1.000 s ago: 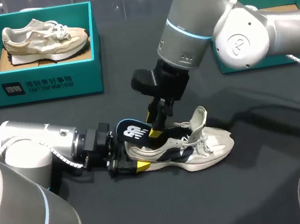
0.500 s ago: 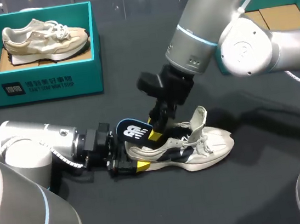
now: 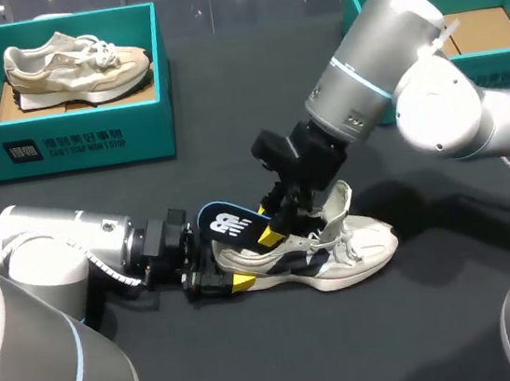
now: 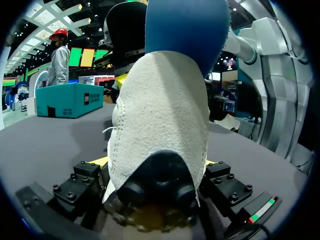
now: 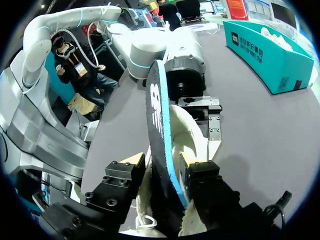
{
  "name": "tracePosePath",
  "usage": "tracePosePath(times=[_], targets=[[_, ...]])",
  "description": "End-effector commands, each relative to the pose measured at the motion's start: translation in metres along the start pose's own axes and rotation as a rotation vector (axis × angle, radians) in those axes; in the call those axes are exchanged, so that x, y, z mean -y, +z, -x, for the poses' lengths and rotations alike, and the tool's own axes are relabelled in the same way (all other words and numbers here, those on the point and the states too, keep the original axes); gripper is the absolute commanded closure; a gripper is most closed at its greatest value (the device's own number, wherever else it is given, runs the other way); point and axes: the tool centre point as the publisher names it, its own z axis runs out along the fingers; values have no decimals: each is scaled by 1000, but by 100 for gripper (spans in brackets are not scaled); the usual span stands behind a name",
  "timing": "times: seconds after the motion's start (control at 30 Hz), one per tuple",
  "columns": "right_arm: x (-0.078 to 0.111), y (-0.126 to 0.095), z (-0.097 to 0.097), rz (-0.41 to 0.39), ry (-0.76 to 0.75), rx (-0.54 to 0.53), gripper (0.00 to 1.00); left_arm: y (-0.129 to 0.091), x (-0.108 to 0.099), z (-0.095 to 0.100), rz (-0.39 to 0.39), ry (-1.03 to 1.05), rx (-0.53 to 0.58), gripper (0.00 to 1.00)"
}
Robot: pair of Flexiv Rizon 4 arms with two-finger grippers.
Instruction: Take the shoe out of the shoebox, open the shoe tongue, remove and reinsert the insole, then place the shoe into the shoebox
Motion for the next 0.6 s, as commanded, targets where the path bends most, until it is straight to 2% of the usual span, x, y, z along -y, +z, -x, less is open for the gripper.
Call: tracePosePath(times=[0.03,0.47,0.6], targets=[[0,0,-1,39,-22,-2,57,0,-1,0,2,0,0,100],[-5,3,3,72,-43,-32,68,0,-1,0,2,0,0,100],[-6,3,3,75,-40,-33,87,0,-1,0,2,0,0,100]])
